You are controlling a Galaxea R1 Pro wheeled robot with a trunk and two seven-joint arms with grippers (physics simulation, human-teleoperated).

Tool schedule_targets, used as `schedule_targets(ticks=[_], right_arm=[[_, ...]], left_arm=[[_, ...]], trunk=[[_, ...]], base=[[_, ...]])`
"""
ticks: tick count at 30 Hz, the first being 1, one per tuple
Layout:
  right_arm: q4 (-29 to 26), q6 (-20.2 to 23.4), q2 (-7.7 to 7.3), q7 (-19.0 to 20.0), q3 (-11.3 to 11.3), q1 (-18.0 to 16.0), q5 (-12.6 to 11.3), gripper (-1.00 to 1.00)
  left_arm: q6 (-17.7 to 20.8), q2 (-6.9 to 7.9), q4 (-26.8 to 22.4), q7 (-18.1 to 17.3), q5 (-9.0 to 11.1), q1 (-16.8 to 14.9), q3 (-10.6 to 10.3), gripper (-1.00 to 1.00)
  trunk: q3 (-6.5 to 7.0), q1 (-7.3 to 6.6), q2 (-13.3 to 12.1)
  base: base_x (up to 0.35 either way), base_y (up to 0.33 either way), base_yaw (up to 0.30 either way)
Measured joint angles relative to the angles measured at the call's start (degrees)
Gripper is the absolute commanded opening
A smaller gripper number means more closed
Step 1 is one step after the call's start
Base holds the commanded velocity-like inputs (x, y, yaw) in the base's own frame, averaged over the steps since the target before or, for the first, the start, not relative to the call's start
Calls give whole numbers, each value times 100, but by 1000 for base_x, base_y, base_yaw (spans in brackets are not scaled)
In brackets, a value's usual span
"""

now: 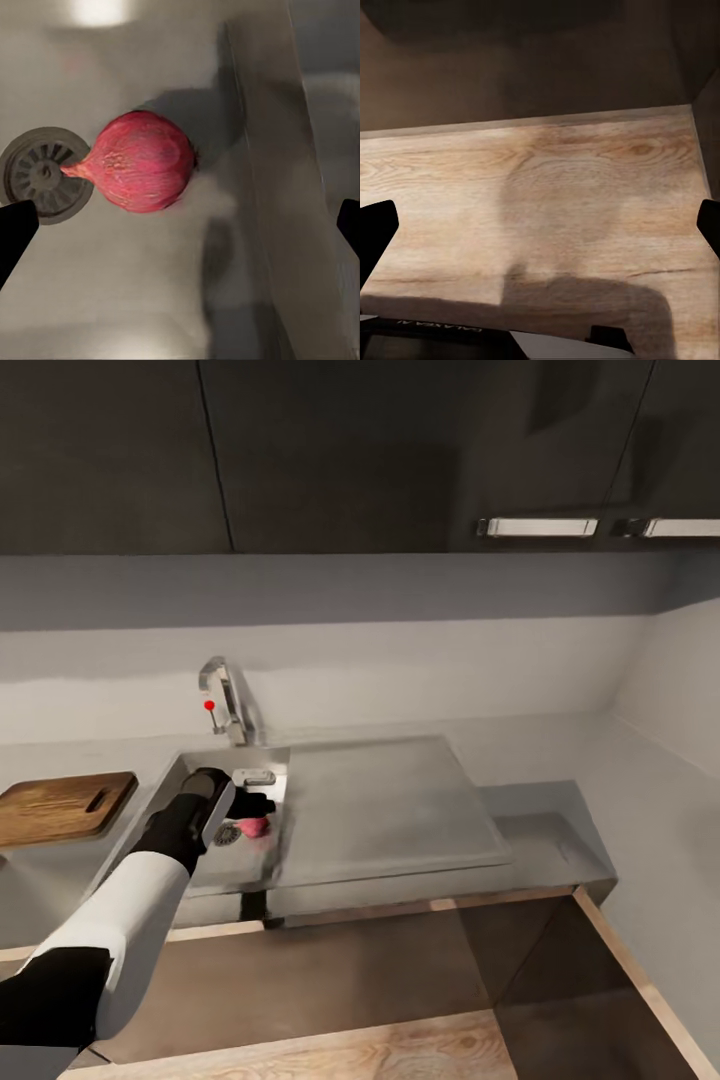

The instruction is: In the kitchen, take the Vidalia onion out of the sink, dice it on the chopping board with the paring knife, put the diced onion into the bowl on the countertop, then place both the paring knife and the chopping board into the sink.

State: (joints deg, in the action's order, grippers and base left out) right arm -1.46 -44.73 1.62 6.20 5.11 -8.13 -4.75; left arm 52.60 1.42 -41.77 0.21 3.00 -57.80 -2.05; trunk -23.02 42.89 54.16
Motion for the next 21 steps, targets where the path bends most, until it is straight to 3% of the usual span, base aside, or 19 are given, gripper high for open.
schedule_targets(ticks=[8,21], right_arm=[[0,1,-5,1,0,0,0,100],[6,-3,-44,67,16,0,18,100]], left_arm=[[-411,75,284,2,4,-1,5,100],[-449,151,340,1,6,-1,1,100]], trunk=[[-73,0,0],[-116,2,0]], base=[[186,123,0],[52,34,0]])
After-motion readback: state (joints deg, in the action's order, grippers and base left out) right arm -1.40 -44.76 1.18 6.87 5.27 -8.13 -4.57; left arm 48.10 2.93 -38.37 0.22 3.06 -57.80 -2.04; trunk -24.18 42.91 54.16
